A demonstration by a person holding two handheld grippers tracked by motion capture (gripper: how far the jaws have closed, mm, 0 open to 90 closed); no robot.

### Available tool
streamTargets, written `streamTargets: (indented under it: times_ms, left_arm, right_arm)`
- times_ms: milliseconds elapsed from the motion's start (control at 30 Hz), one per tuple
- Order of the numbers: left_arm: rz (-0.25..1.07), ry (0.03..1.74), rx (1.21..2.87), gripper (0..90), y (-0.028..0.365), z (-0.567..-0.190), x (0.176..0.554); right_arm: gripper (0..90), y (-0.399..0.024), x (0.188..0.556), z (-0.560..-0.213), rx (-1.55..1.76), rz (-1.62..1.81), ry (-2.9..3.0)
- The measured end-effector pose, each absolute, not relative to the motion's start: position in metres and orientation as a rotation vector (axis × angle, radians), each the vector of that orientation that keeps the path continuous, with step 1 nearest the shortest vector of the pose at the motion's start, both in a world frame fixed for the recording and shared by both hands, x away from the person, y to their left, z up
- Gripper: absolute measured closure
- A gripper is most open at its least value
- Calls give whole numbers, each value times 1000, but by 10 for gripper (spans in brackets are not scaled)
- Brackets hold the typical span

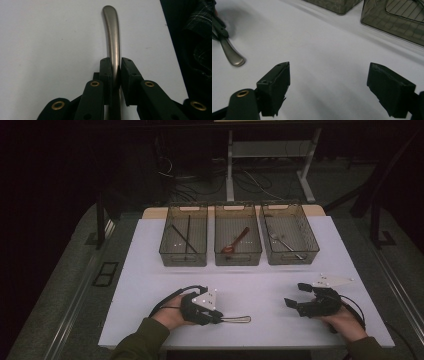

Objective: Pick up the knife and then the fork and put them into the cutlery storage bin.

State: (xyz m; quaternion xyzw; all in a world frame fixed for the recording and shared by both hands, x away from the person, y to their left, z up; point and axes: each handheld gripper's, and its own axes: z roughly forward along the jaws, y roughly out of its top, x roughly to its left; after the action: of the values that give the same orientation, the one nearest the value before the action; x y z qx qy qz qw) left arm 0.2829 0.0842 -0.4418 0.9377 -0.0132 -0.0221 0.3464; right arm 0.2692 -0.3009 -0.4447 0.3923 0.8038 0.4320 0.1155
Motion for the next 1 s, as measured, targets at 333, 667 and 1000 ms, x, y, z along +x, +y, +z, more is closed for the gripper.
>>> streamTargets:
  times_ms: [333,667,1000]
  left_arm:
    - [-65,15,2426,760,84,-443,281]
    - [-67,38,2439,790,82,-441,281]
    - [-30,6,2410,790,78,-427,281]
  right_arm:
    - [180,-303,275,-443,1162,1308,2374]
    - [150,-293,271,-437,1065,1298,2495]
    - [205,-252,272,-421,730,1183,2757]
